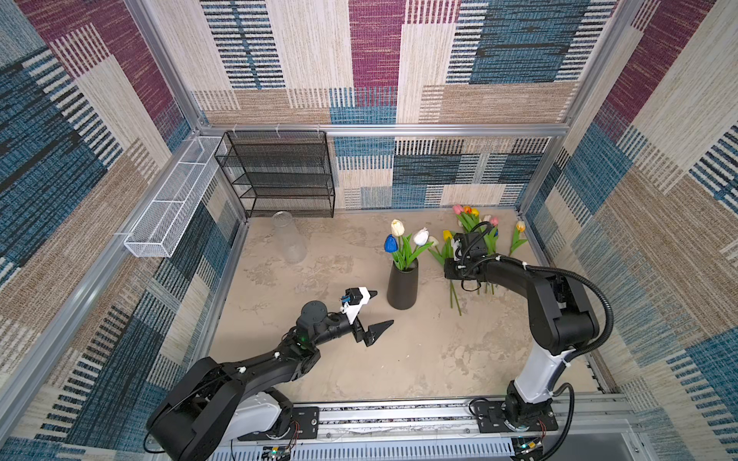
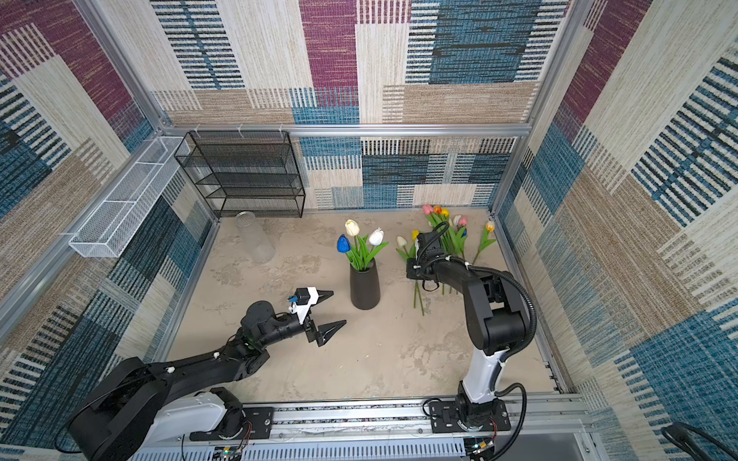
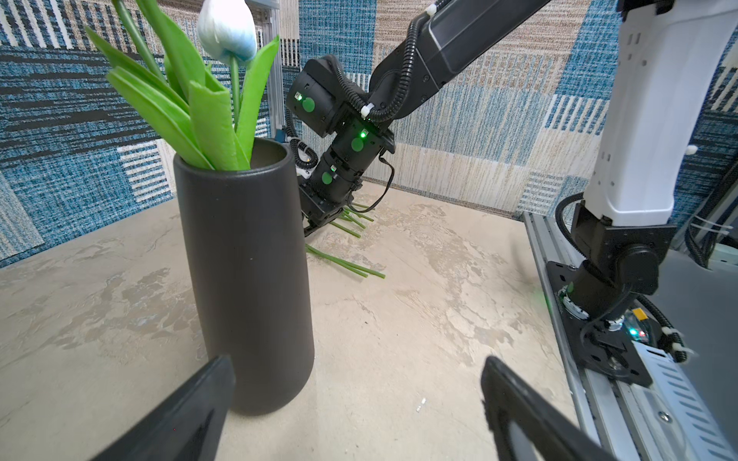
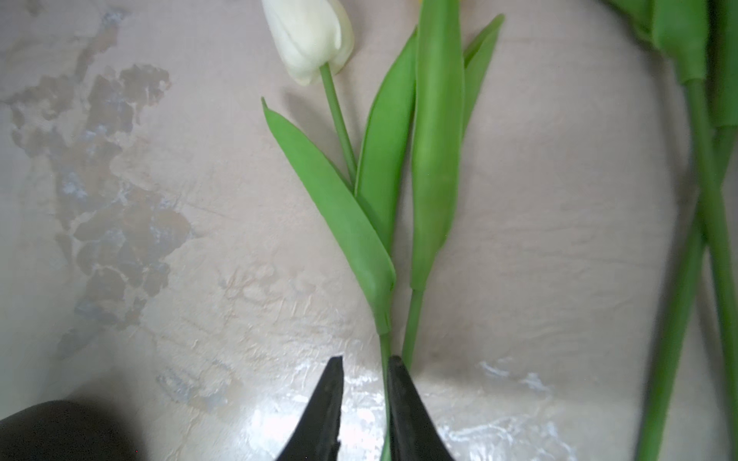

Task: Arrange the flowers into the vase
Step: 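Lift the white tulip with the right gripper and carry it over the vase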

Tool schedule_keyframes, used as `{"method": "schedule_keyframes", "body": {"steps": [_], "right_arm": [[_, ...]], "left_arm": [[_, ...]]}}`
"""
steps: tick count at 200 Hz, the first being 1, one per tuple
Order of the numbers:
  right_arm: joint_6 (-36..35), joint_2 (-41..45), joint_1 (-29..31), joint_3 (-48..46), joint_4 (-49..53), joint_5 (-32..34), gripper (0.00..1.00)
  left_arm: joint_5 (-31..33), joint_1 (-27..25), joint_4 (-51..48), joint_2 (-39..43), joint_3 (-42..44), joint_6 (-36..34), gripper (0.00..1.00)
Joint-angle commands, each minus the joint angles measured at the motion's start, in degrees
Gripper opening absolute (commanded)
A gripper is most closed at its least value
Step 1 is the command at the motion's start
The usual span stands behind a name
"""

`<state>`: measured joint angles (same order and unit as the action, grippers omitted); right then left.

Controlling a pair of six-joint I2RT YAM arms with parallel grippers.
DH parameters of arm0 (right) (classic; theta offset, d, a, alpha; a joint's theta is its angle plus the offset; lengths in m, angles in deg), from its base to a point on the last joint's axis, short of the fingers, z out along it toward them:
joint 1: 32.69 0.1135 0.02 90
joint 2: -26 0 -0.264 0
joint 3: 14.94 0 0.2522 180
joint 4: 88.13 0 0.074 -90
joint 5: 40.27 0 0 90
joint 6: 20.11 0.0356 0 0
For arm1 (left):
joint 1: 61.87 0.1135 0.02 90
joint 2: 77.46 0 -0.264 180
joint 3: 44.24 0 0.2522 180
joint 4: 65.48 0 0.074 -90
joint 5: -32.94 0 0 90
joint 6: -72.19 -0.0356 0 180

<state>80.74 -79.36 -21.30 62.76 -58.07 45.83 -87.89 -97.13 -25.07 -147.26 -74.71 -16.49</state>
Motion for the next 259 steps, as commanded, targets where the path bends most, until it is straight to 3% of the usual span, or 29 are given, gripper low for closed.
{"method": "schedule_keyframes", "body": {"steps": [1, 37, 91, 156, 205, 259], "right_arm": [[-1.3, -1.7, 0.1, 1.3, 2.0, 2.7, 0.25], [-2.2, -2.8, 0.1, 1.9, 1.8, 3.1, 0.25], [-3.1, -4.3, 0.7, 3.2, 2.4, 2.0, 0.06], [-2.6, -2.5, 1.2, 3.2, 1.6, -2.1, 0.00], [-0.6, 10.0, 1.7, 2.2, -5.2, -11.2, 0.00], [5.1, 31.5, 1.9, -5.8, -31.4, -25.9, 0.00]], "left_arm": [[-0.5, 0.0, 0.2, 0.3, -0.3, -0.1, 0.99], [-0.2, 0.1, -0.4, 0.9, -0.2, -0.4, 0.99], [0.1, 0.0, -0.2, 0.5, -0.3, -0.2, 1.00], [0.2, 0.0, -0.5, 0.7, -0.3, -0.2, 0.99], [1.0, 0.0, -0.4, 1.8, 0.3, -0.6, 0.99], [0.5, 0.0, 1.9, 1.2, 0.9, -0.4, 0.99]]}}
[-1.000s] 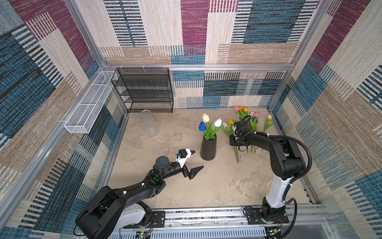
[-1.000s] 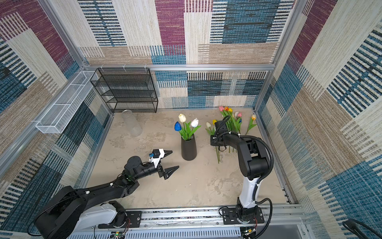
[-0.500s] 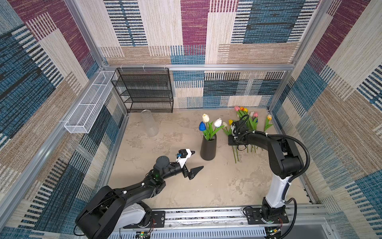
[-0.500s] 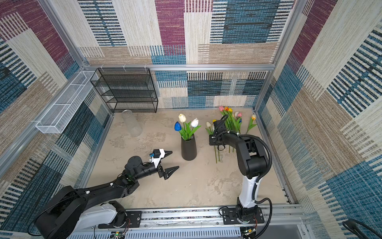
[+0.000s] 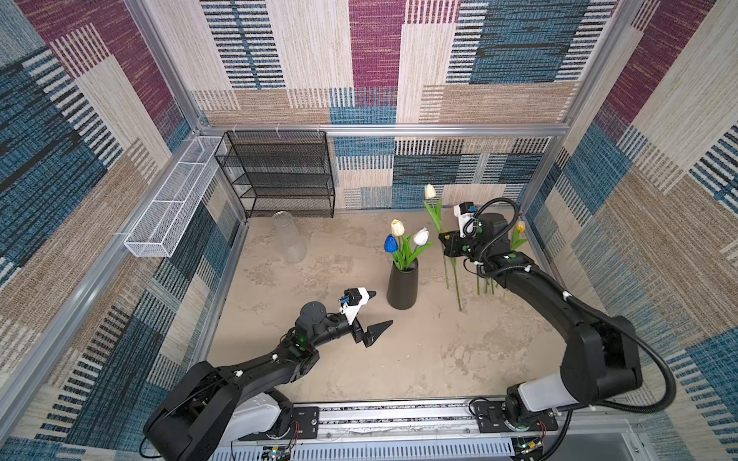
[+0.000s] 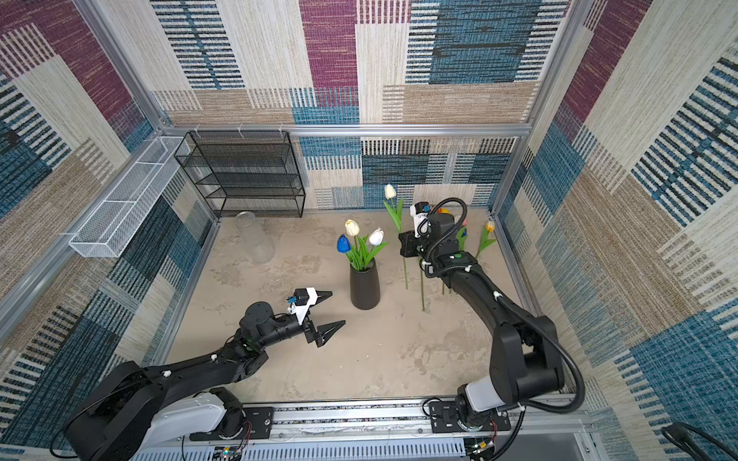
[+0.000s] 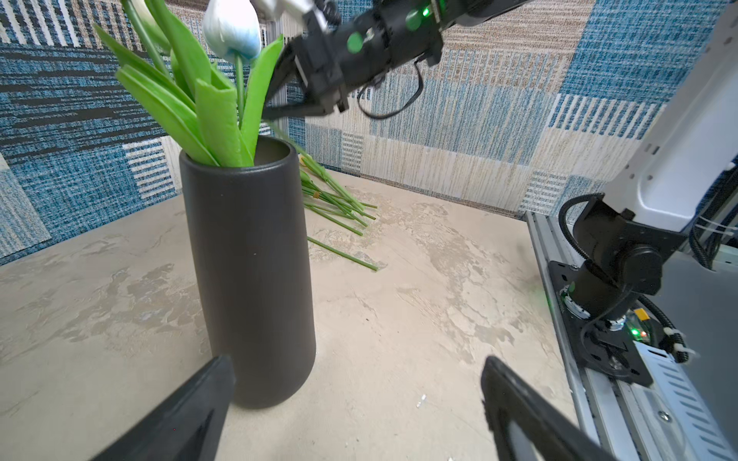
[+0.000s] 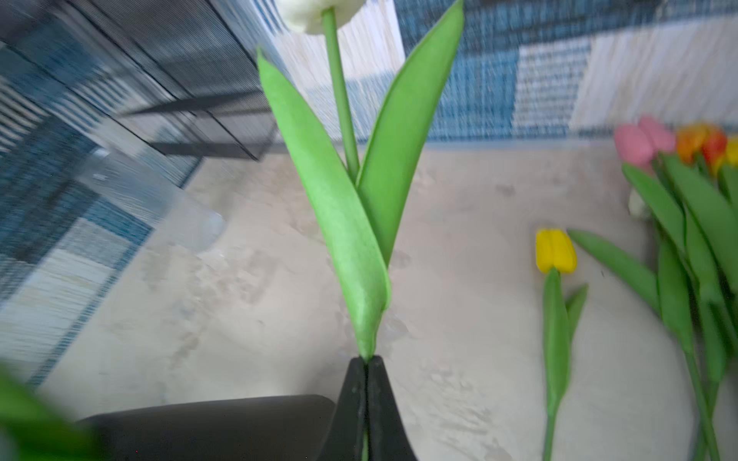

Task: Arrange the flowers into the vase
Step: 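Lift the white tulip with the right gripper and carry it over the vase, then lower the white tulip stem into the grey vase and open the right gripper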

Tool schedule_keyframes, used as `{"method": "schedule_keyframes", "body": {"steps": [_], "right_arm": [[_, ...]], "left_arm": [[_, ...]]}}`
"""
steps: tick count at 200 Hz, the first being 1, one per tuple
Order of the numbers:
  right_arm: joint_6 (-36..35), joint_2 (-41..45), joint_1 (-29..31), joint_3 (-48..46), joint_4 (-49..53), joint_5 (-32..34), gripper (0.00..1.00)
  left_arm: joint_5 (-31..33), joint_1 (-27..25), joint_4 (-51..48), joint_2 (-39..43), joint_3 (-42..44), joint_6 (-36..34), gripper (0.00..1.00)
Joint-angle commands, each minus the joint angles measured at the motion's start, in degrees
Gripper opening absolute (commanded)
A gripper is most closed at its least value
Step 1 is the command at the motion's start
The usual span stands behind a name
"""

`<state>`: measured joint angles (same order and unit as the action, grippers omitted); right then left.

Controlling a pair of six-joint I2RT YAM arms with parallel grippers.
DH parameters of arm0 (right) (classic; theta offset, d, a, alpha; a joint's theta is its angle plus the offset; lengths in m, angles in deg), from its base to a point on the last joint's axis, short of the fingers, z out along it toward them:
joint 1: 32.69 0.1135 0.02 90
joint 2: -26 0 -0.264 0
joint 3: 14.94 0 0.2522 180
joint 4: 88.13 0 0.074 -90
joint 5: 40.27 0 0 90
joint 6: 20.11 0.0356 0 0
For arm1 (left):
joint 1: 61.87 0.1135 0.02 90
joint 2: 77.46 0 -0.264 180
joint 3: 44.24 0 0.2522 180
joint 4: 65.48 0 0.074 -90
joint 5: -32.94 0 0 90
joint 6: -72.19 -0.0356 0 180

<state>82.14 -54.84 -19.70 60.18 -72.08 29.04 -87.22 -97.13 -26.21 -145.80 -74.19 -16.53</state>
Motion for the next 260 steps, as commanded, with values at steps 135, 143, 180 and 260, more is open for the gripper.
{"method": "schedule_keyframes", "body": {"steps": [135, 143, 180, 260], "right_arm": [[9.6, 8.5, 10.3, -16.7, -69.5, -8.3, 0.00], [8.9, 7.4, 10.6, -16.9, -70.6, -7.3, 0.00], [4.1, 2.5, 12.3, -16.4, -73.1, -6.2, 0.00], [-3.4, -5.1, 13.3, -17.3, -72.5, -3.7, 0.00]], "left_arm": [[-0.4, 0.1, 3.4, -0.8, 0.4, -0.5, 0.99], [-0.3, 0.0, 3.2, -0.7, 0.4, -0.7, 0.99], [-0.4, 0.0, 3.2, -1.1, 0.2, -0.8, 0.99], [-0.3, 0.0, 2.4, -0.8, 0.0, -1.3, 0.99]]}}
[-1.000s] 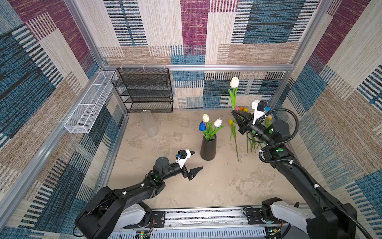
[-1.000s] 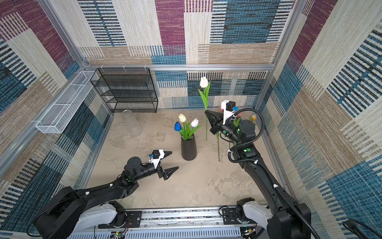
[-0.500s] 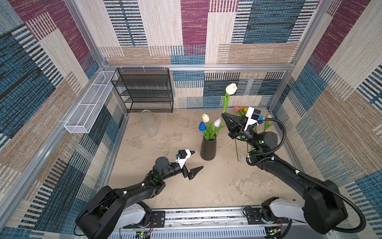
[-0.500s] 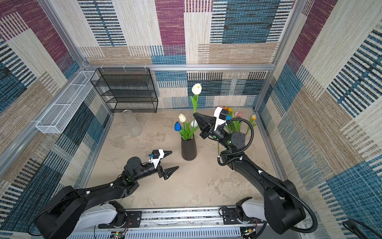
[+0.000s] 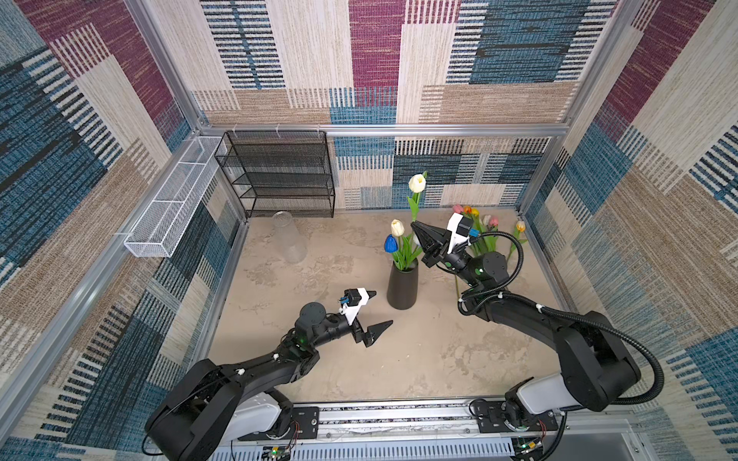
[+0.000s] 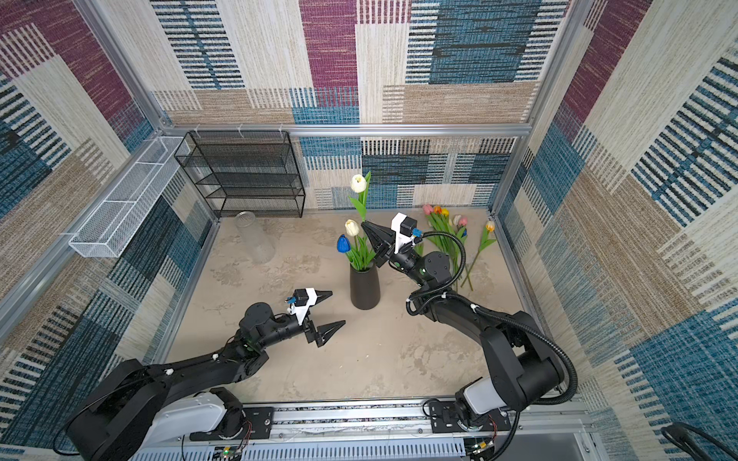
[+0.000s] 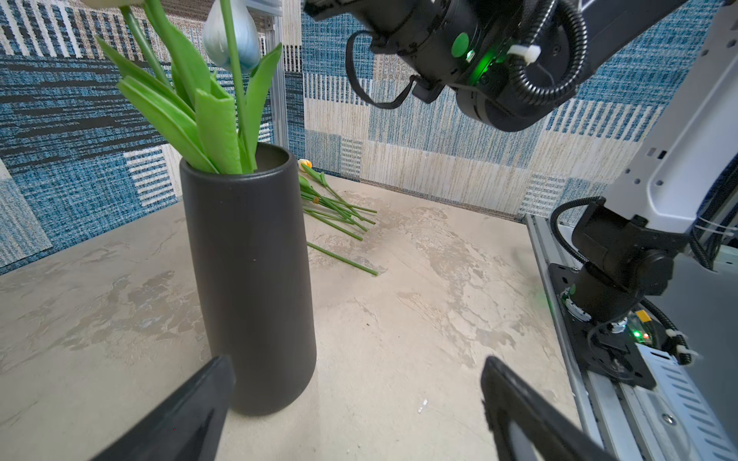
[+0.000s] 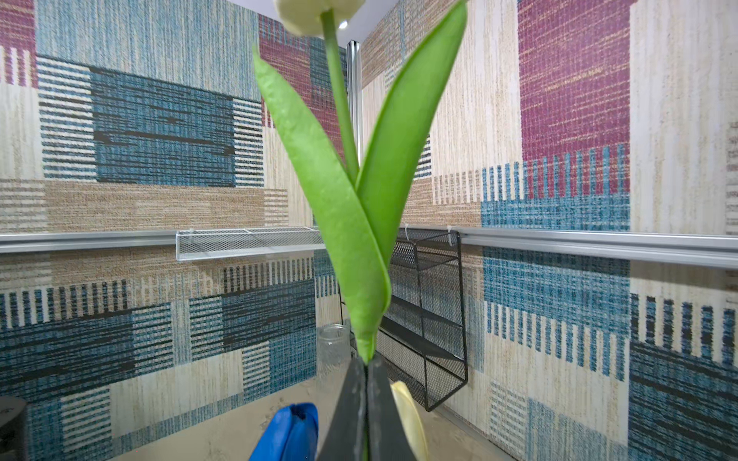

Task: Arrange the flowers into the vase
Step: 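Lower the white tulip stem into the grey vase and open the right gripper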

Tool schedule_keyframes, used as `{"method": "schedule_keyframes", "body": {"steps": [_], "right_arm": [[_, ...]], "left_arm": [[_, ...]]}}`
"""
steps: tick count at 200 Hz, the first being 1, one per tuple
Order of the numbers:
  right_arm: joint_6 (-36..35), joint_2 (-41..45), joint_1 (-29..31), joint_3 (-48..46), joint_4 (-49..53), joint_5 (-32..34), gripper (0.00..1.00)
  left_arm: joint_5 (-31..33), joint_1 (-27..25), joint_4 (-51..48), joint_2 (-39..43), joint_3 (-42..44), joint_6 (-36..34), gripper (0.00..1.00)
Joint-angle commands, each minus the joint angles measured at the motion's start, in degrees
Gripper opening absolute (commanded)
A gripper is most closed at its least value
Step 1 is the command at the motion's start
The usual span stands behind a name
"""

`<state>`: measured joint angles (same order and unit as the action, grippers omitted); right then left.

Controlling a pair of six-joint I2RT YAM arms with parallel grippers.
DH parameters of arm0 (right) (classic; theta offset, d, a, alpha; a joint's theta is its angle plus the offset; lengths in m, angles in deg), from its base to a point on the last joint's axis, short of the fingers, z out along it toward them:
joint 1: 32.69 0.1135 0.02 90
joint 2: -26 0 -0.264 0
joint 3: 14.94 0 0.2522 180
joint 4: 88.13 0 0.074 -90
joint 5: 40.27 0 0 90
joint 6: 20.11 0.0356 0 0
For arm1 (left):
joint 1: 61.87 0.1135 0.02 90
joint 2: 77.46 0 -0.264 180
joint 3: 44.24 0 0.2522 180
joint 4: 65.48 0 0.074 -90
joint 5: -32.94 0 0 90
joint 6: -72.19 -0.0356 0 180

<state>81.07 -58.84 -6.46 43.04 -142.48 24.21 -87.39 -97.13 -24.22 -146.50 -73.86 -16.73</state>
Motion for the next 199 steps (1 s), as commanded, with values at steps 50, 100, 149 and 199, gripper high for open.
{"method": "schedule_keyframes", "body": {"steps": [50, 100, 149, 199], "right_arm": [[-3.9, 1.3, 0.0, -4.2, 1.4, -0.1, 0.00], [-7.0, 5.0, 0.2, -8.2, 8.9, -1.6, 0.02], [-9.6, 6.9, 0.3, -8.7, 15.2, 0.3, 0.25], [-11.2, 12.8, 0.3, -8.1, 20.3, 4.0, 0.40]], "left_arm": [[0.2, 0.0, -0.4, 0.3, -0.2, -1.5, 1.00], [-0.5, 0.0, 0.5, -0.6, -0.5, -0.8, 0.99], [-0.9, 0.0, 1.1, -1.6, -0.8, -0.4, 0.99], [-0.7, 0.0, 0.7, -1.4, -0.9, -0.5, 0.99]]}}
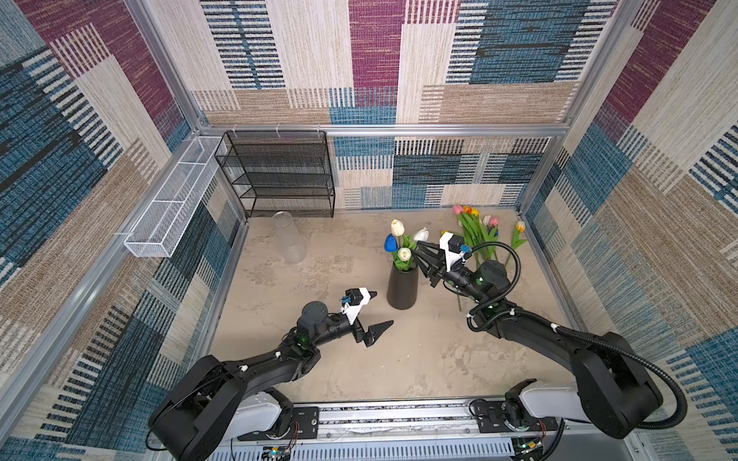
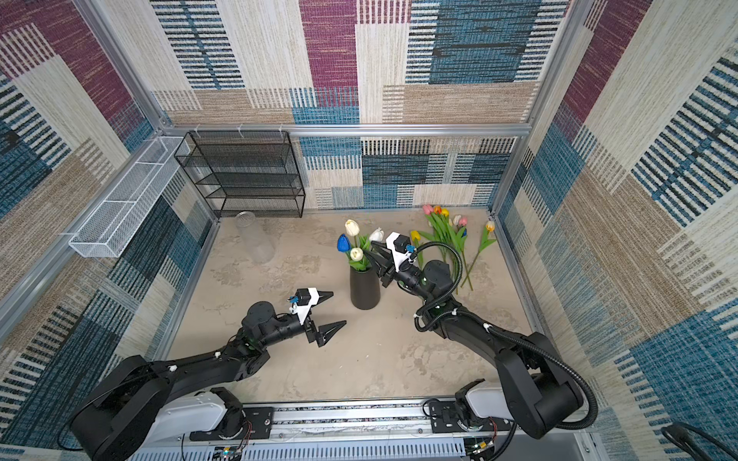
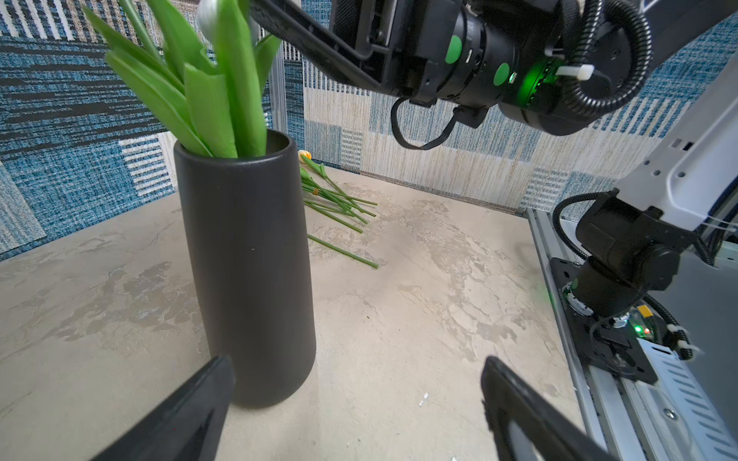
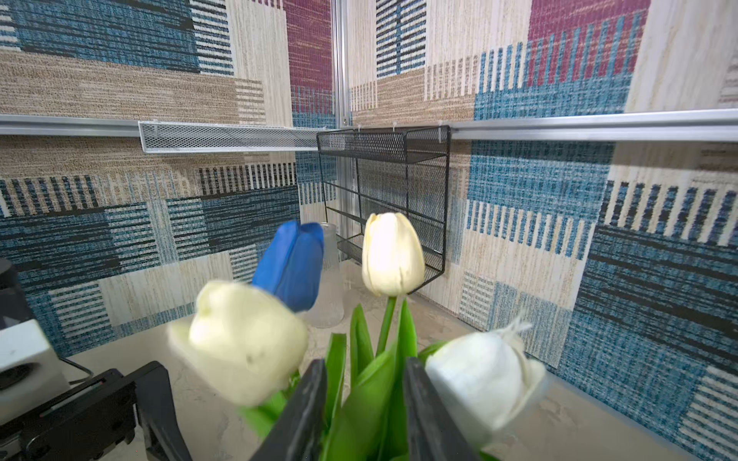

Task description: Arrange the flowers into the vase

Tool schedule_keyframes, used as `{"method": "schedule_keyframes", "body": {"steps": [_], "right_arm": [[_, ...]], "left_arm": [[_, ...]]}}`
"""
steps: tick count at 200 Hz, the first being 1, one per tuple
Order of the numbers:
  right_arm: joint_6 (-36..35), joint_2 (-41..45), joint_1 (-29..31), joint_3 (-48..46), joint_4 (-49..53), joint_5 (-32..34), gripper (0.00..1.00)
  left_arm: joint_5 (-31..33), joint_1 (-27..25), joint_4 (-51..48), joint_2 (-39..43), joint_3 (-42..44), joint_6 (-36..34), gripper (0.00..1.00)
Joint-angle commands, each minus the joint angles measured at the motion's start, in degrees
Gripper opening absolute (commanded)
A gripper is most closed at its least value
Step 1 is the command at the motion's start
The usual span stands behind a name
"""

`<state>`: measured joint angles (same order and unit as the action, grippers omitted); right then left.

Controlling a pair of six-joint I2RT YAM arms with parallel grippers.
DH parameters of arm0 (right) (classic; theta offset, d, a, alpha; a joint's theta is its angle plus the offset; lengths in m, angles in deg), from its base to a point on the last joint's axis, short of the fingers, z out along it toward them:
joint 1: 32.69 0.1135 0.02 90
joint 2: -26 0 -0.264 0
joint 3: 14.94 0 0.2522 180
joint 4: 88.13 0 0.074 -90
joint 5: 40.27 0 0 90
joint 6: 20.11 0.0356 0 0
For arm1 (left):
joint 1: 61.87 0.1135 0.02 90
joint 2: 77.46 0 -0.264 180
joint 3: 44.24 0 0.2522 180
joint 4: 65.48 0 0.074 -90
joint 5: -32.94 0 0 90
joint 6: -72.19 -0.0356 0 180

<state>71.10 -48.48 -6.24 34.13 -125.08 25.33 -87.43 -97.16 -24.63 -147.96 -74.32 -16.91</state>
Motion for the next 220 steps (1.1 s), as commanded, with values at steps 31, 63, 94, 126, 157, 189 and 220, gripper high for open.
{"method": "schedule_keyframes", "body": {"steps": [31, 63, 94, 126, 157, 189, 220], "right_arm": [[-0.6, 7.4, 0.1, 2.7, 7.8, 7.8, 0.46], [2.0, 11.3, -1.0, 5.7, 15.8, 18.4, 0.58], [8.9, 5.4, -9.4, 15.8, 36.8, 17.6, 0.60], [11.0, -8.4, -14.5, 22.9, 57.7, 18.2, 0.50], [10.5, -21.6, -14.5, 26.3, 68.6, 20.8, 0.44], [10.3, -28.8, -14.6, 28.3, 70.8, 26.4, 0.42], [11.2, -30.5, -14.5, 30.4, 71.5, 29.1, 0.42]], "left_arm": [[-0.7, 0.0, 1.2, 0.0, -0.5, -0.2, 0.99], [-0.9, 0.1, 1.5, 0.0, -0.4, 0.0, 0.99], [-1.0, 0.0, 1.5, 0.8, -0.1, 0.1, 0.99], [-1.0, 0.0, 1.2, 1.5, 0.1, 0.1, 0.99], [-0.8, 0.0, 1.1, 1.3, 0.0, -0.1, 0.99], [-1.0, 0.0, 1.0, 1.0, 0.0, -0.1, 0.99], [-0.6, 0.0, 0.8, 1.0, -0.1, -0.4, 0.99]]}}
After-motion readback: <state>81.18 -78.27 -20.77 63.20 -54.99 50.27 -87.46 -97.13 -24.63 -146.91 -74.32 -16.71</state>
